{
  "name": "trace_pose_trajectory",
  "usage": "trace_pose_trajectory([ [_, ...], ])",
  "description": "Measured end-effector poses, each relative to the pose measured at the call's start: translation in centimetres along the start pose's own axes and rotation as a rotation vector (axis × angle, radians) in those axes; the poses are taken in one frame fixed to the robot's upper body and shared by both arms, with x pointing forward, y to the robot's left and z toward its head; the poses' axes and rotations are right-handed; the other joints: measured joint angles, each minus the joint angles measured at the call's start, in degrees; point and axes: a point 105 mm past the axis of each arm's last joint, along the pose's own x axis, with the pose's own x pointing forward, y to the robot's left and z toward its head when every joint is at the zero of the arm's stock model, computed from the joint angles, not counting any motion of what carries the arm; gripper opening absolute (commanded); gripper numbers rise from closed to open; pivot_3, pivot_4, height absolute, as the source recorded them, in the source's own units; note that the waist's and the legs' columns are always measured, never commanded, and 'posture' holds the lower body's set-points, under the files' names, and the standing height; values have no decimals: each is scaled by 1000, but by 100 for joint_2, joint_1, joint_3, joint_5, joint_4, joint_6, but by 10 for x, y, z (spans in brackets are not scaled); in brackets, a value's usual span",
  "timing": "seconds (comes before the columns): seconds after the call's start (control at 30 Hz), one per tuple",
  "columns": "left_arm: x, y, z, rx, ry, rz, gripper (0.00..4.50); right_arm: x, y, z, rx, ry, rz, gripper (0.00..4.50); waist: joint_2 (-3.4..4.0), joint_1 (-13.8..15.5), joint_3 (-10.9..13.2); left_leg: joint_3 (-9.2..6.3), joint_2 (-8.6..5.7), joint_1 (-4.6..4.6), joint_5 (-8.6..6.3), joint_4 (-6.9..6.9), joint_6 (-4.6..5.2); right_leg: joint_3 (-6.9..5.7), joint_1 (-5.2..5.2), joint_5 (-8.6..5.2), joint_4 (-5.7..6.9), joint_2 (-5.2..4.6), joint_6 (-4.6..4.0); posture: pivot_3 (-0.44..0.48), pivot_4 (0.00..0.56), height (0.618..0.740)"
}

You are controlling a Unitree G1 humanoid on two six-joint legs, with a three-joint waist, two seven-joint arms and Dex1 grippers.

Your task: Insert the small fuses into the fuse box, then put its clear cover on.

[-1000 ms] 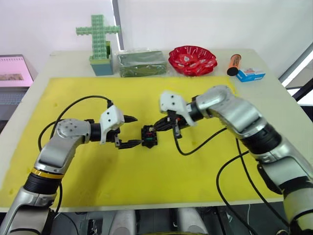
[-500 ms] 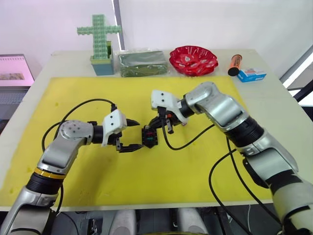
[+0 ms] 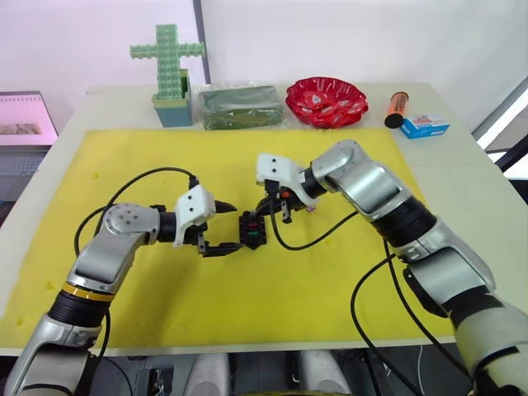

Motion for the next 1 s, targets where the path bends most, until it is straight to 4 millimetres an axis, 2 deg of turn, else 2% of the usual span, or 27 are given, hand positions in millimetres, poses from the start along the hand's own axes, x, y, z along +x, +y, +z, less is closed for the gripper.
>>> trace_pose_trajectory([
  [0.43,1,1,0,3,3,11,4500,2,4,9,7,-8,31,39,0,5,0,0,0,0,0,1,0,0,1,0,0,0,0,0,150,740],
  [1.0,2,2,0,3,-2,29,4500,1,9,11,-12,12,38,39,0,2,0,0,0,0,0,1,0,0,0,0,0,0,0,0,150,740],
])
